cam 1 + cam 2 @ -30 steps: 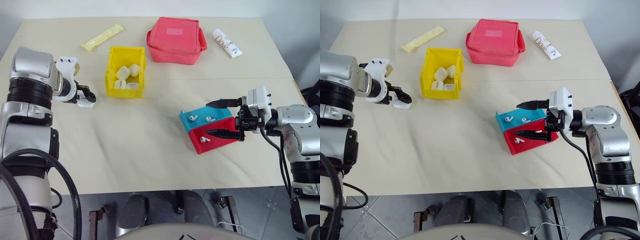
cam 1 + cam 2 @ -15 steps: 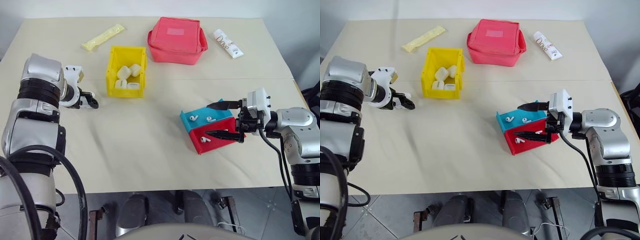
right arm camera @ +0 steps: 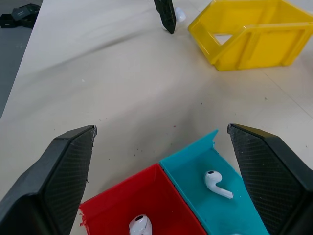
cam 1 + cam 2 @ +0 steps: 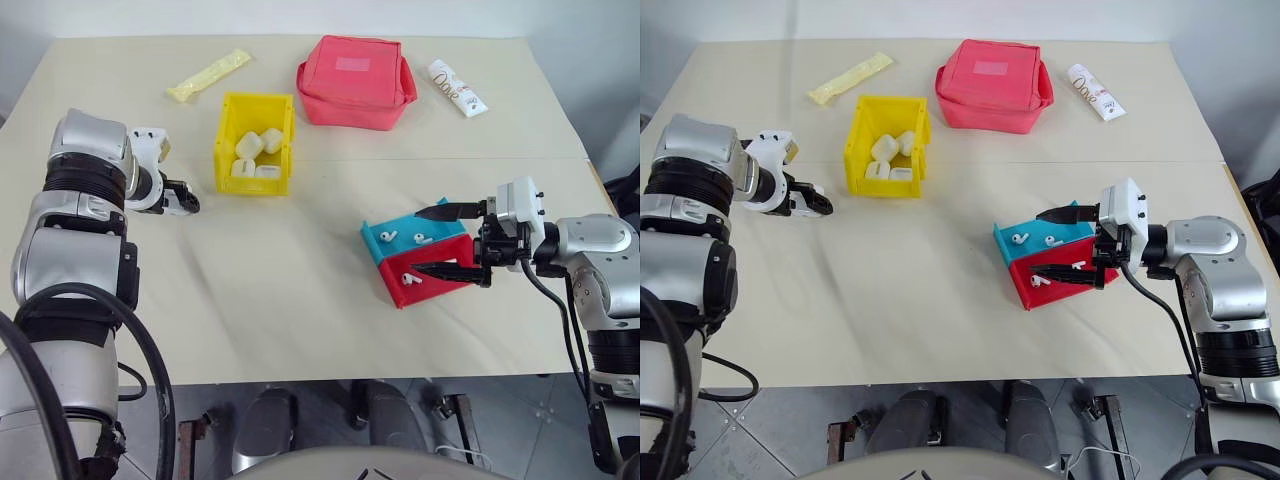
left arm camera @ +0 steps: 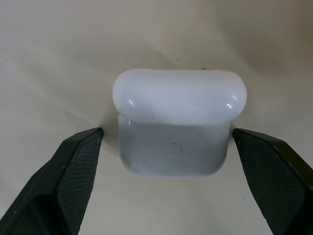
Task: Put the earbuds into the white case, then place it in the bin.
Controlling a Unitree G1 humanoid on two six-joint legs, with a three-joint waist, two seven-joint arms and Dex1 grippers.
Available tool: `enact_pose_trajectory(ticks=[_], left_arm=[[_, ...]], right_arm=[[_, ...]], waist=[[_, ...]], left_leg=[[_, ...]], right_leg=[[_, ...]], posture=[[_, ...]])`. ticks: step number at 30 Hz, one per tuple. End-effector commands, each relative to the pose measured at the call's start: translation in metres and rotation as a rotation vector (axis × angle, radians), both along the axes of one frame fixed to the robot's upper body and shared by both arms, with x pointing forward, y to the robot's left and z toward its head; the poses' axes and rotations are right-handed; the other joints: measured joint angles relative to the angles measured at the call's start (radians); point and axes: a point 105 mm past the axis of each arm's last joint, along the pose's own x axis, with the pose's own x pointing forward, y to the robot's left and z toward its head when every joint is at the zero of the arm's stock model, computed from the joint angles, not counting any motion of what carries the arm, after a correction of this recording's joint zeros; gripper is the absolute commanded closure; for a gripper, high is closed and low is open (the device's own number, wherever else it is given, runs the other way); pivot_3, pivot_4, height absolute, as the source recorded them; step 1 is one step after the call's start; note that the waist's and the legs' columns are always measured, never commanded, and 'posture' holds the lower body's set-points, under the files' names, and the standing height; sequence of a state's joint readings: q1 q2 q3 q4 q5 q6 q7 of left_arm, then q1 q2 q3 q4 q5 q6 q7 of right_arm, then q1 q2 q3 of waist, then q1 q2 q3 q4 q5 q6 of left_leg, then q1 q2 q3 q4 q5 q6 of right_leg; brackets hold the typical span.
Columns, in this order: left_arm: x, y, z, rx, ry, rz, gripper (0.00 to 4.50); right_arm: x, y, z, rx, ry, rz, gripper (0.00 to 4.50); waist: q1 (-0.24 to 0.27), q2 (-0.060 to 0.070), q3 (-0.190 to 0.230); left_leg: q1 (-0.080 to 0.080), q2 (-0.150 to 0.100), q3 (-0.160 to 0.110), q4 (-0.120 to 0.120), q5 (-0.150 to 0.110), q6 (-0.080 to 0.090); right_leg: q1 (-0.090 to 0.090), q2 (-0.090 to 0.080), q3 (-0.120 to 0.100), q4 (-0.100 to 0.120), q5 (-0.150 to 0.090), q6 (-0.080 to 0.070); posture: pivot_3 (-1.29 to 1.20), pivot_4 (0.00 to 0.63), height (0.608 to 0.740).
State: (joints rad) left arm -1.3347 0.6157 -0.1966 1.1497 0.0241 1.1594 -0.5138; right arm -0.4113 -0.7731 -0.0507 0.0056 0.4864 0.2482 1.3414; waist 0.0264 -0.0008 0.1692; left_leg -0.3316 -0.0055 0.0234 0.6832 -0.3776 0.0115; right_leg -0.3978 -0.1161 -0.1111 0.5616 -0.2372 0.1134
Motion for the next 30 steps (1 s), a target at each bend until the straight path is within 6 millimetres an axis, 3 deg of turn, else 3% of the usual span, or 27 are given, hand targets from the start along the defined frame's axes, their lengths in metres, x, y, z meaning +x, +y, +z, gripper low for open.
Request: enact_pose_trajectory(ticks=[1,8,16,18,23,26,28,30], left_arm=[[-0.002,-0.003,-0.002,0.004,0.026,-0.012,0.0],[-0.009,0.0,-0.008,0.021,0.085,-0.012,1.71],[-0.011,0.003,-0.008,-0.021,0.073,-0.021,1.71],[0.002,0.002,0.006,-0.012,-0.066,-0.092,1.71],[-0.001,-0.017,0.04,-0.091,-0.345,-0.36,1.71],[-0.011,-0.038,0.063,-0.189,-0.623,-0.56,1.71],[-0.032,-0.067,0.088,-0.337,-0.919,-0.802,1.71],[-0.053,-0.086,0.099,-0.409,-1.085,-0.975,1.71]], right_arm=[[-0.002,-0.004,0.013,0.005,-0.051,-0.007,0.03],[-0.001,-0.003,0.014,0.008,-0.056,-0.012,0.0],[0.001,-0.007,0.018,0.001,-0.08,-0.032,0.0],[0.001,-0.009,0.021,-0.001,-0.087,-0.043,0.0],[-0.002,-0.017,0.026,-0.008,-0.103,-0.079,0.0],[-0.003,-0.02,0.029,-0.011,-0.112,-0.102,0.0],[-0.004,-0.021,0.032,-0.009,-0.123,-0.12,0.0],[-0.005,-0.022,0.035,-0.007,-0.128,-0.13,0.0]], waist=[[0.0,0.0,0.0],[-0.004,0.0,0.0],[-0.005,0.0,0.0],[-0.006,0.0,0.0],[-0.004,0.0,0.0],[-0.002,-0.001,0.0],[-0.001,-0.001,0.0],[0.001,-0.001,0.0]], left_leg=[[0.0,0.0,0.0,0.0,0.0,0.0],[0.0,0.0,0.0,0.0,0.0,0.0],[0.001,0.0,0.001,0.0,0.0,0.0],[0.001,0.001,0.001,0.0,0.0,0.0],[0.001,0.005,0.001,0.0,0.0,0.0],[-0.002,0.005,-0.009,0.002,0.0,0.0],[-0.003,0.004,-0.01,0.003,0.0,0.0],[-0.004,0.003,-0.012,0.004,0.0,0.0]], right_leg=[[0.0,0.0,0.0,0.0,0.0,0.0],[0.0,0.0,0.0,0.0,0.0,0.0],[0.0,0.0,0.001,0.0,0.0,0.0],[0.0,0.0,0.001,0.0,0.0,0.0],[-0.001,-0.001,0.002,0.002,0.0,0.0],[-0.003,-0.002,0.002,0.003,0.0,0.0],[-0.004,-0.005,0.002,0.003,0.0,0.0],[-0.003,-0.012,0.002,0.003,0.0,-0.001]], posture=[[0.0,0.15,0.74],[0.0,0.15,0.74],[0.0,0.15,0.74],[0.0,0.15,0.74],[0.0,0.15,0.74],[0.0,0.15,0.74],[0.0,0.15,0.74],[0.0,0.15,0.74]])
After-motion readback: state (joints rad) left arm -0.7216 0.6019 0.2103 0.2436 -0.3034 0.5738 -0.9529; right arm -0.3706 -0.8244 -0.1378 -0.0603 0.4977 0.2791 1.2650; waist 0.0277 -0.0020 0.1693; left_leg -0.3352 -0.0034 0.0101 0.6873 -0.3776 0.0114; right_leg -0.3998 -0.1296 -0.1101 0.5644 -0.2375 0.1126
